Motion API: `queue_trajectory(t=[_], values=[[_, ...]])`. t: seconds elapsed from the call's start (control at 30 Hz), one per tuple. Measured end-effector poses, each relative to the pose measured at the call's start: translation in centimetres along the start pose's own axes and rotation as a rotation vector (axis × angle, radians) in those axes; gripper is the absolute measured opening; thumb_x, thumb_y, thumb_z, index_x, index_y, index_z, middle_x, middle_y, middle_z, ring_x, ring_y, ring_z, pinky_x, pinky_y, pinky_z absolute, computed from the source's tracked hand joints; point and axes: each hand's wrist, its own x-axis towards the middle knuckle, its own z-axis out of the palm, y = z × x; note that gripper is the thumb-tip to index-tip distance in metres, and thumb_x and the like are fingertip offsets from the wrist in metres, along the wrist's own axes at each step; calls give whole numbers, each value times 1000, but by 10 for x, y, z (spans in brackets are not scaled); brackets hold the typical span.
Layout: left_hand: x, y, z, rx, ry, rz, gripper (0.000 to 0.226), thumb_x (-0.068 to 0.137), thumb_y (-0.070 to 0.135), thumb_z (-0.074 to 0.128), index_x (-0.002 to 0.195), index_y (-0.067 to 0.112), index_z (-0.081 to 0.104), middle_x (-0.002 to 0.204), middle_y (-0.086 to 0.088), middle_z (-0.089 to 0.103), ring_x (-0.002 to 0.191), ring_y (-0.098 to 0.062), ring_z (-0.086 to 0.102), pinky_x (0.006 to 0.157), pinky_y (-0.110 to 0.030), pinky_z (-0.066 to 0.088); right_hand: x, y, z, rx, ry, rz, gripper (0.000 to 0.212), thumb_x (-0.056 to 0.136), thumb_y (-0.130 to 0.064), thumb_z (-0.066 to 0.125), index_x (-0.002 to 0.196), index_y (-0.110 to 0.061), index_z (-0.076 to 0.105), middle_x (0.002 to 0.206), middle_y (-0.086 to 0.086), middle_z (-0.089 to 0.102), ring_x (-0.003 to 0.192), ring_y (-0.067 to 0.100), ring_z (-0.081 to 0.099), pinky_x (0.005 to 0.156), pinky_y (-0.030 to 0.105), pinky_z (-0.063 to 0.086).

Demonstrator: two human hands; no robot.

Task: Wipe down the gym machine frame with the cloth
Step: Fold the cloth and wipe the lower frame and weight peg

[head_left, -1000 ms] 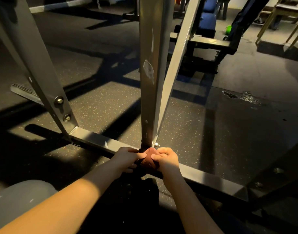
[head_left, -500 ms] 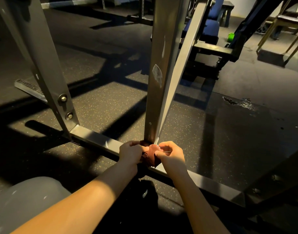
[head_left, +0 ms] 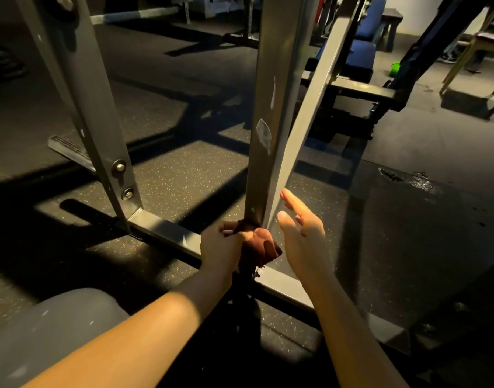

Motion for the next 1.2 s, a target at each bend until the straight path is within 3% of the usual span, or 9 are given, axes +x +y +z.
queue_trajectory(t=[0.03, 0.07, 0.1, 0.17, 0.33, 0.53, 0.63, 0.77, 1.2], values=[[0, 2, 0, -1, 3, 10, 25, 80, -3, 74, 99, 12, 74, 96, -9, 75, 90, -25, 72, 79, -41, 62, -1, -4, -1, 33, -16, -45, 38, 106, -4, 44, 143, -12, 53, 127, -4, 67, 111, 8, 65, 99, 35, 48], [1, 0, -1, 4, 4, 4, 25, 81, -4, 73, 100, 12, 73, 98, -10, 75, 91, -25, 72, 73, -39, 63, -1, -7, 0, 49, -36, -86, 35, 106, 1, 41, 137, -5, 57, 115, 3, 72, 107, 11, 63, 71, 10, 52], [1, -3, -2, 10, 4, -23, 25, 83, -5, 70, 102, 11, 72, 101, -11, 74, 92, -26, 71, 62, -35, 62, -1, -8, 3, 56, -48, -113, 31, 106, 5, 39, 127, 5, 62, 106, 17, 72, 104, 22, 61, 72, 38, 54], [0, -9, -4, 28, 14, -100, 28, 87, -7, 65, 108, 11, 70, 106, -11, 70, 92, -26, 68, 45, -25, 55, -1, -4, 7, 95, -54, -133, 24, 105, 6, 39, 108, 14, 62, 95, 31, 64, 94, 37, 57, 72, 51, 52], [-6, 13, -3, 18, -46, 110, 18, 84, 2, 75, 96, 16, 72, 92, -6, 76, 87, -19, 72, 75, -35, 61, -4, -12, 2, 78, -118, -78, 34, 108, -5, 40, 115, -30, 62, 75, -16, 65, 86, 14, 70, 67, 20, 57], [-7, -8, -4, 110, 44, -42, 21, 85, 3, 75, 101, 16, 71, 102, -9, 73, 94, -26, 70, 83, -41, 62, -3, -41, -7, 106, -188, -65, 65, 108, -1, 35, 107, -57, 67, 91, -35, 67, 96, -7, 66, 79, 16, 54], [-11, 11, -3, 102, 0, 130, 14, 86, 4, 75, 91, 16, 72, 88, -2, 75, 84, -16, 72, 60, -15, 54, -1, -44, -11, 148, -259, -16, 47, 109, -3, 33, 109, -38, 63, 90, -41, 66, 97, -14, 64, 82, 12, 50], [-18, 42, -5, 76, -44, 338, 14, 81, 14, 82, 90, 19, 73, 83, 3, 76, 79, -7, 73, 68, -19, 56, 0, -53, -11, 294, -242, 55, 38, 107, -24, 30, 125, -11, 60, 92, -23, 75, 99, -1, 71, 84, 13, 52], [-14, 23, -8, 211, -69, 298, 16, 88, 9, 75, 89, 22, 66, 85, 6, 73, 87, -9, 73, 76, -23, 59, 1, -70, -8, 287, -238, 189, 33, 107, -27, 24, 108, -36, 55, 87, -47, 65, 94, -24, 60, 79, -3, 41]])
